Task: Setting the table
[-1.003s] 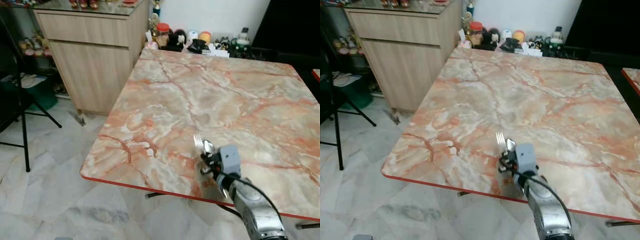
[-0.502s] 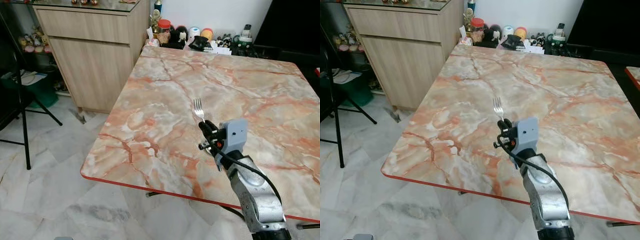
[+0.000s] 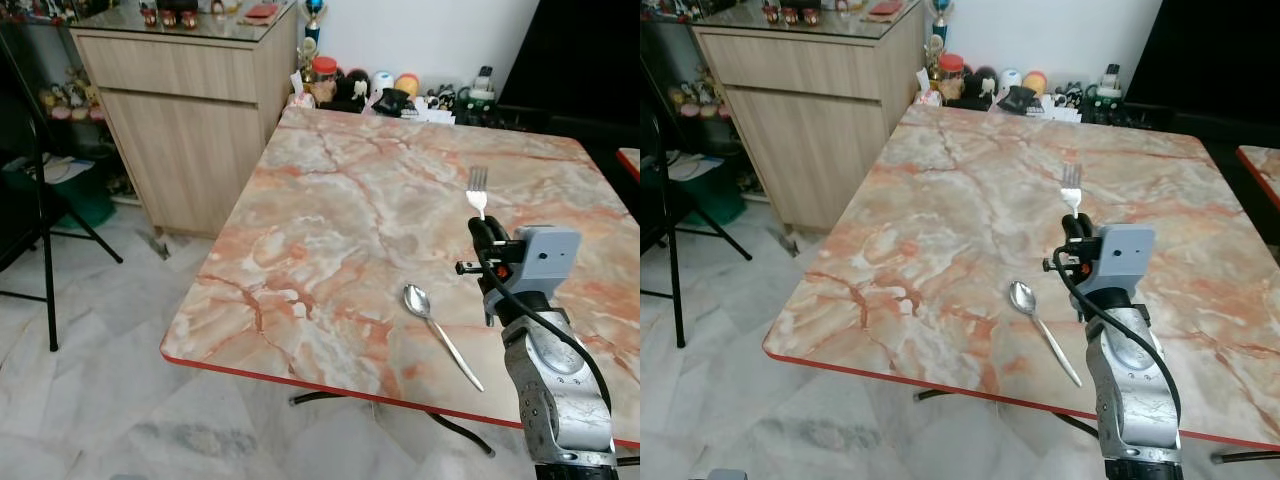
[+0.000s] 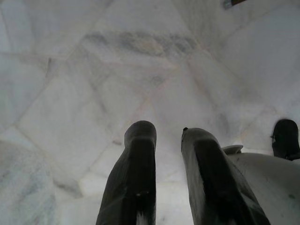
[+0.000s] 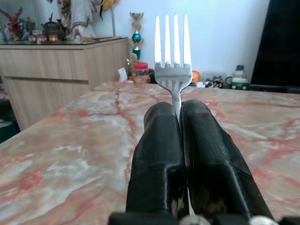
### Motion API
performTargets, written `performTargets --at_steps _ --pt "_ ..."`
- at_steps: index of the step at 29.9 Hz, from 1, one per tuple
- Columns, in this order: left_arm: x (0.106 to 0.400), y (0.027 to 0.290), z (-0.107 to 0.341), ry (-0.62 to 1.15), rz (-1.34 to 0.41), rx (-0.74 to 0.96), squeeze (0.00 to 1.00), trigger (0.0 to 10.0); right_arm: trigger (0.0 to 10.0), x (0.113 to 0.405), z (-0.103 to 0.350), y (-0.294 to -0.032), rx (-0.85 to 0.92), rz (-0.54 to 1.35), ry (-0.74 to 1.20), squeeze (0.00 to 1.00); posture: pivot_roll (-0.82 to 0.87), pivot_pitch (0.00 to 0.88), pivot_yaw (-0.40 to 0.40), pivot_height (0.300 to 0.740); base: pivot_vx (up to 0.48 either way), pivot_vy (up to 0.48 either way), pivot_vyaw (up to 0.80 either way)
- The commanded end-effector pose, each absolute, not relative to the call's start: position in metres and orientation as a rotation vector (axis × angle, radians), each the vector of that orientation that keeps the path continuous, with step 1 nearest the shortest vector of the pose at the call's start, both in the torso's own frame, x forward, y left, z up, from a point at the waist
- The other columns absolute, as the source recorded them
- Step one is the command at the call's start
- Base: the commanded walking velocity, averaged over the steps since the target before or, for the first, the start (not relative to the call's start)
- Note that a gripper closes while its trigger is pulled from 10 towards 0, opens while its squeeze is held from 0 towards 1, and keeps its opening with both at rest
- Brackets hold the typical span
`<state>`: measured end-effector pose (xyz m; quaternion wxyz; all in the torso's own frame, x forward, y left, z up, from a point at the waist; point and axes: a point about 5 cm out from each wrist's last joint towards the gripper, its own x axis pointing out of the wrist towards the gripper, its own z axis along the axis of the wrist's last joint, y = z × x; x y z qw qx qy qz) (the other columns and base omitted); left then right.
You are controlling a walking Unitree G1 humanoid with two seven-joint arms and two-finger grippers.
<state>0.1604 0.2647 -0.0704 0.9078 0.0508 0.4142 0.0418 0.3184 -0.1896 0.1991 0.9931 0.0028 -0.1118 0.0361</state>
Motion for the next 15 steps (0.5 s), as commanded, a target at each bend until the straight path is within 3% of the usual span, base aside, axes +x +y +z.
performTargets --at_steps 1,3,10,15 --pt "0.1581 0.2646 -0.072 0.871 0.089 0.106 0.0 10.0 10.0 0.3163 0.2064 -0.1947 0.013 0.05 -0.254 0.0 0.03 0.003 -0.036 0.74 0.0 -0.322 0.0" --pt "0.1596 0.2635 -0.0718 0.869 0.088 0.105 0.0 10.0 10.0 0.3169 0.2067 -0.1942 0.016 0.048 -0.249 0.0 0.03 0.011 -0.037 0.74 0.0 -0.332 0.0" --pt "0.1626 0.2604 -0.0715 0.858 0.094 0.096 0.0 10.0 10.0 0.3191 0.2093 -0.1912 0.015 0.048 -0.255 0.0 0.02 0.066 -0.039 0.74 0.0 -0.379 -0.69" --pt "0.1604 0.2593 -0.0728 0.86 0.099 0.091 0.0 10.0 10.0 0.3201 0.2129 -0.1901 0.012 0.047 -0.273 0.0 0.02 0.08 -0.041 0.74 0.0 -0.457 0.0"
